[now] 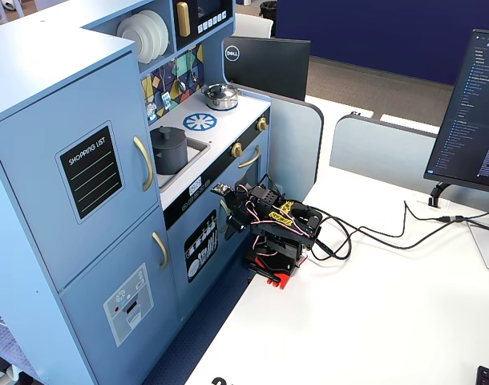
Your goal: Take off the lid from the gray recipient and place it on the counter
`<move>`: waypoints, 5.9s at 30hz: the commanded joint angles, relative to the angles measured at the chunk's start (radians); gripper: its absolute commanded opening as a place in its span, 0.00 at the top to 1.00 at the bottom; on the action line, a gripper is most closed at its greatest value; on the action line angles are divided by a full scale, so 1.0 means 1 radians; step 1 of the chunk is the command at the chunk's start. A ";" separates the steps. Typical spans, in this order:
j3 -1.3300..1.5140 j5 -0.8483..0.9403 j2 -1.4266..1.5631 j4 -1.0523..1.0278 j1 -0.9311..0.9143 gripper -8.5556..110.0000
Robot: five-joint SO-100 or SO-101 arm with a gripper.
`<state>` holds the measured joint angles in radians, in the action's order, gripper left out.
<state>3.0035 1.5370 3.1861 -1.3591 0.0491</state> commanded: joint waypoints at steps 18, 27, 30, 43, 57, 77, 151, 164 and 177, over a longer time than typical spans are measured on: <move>-0.178 -0.044 -0.083 -0.097 -0.040 0.93; -0.870 -0.051 -0.305 0.012 -0.035 0.93; -0.996 0.003 -0.356 0.149 -0.055 0.93; -1.065 -0.005 -0.538 0.822 -0.101 0.78; -1.062 0.043 -0.761 1.045 -0.114 0.77; -1.207 0.061 -1.060 1.138 -0.109 0.79; -1.097 0.031 -1.331 1.420 -0.627 0.93; -1.091 0.009 -1.390 1.502 -0.643 0.79; -1.081 -0.015 -1.241 1.520 -0.643 0.70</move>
<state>1.9405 1.5309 1.8147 0.1427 -0.6228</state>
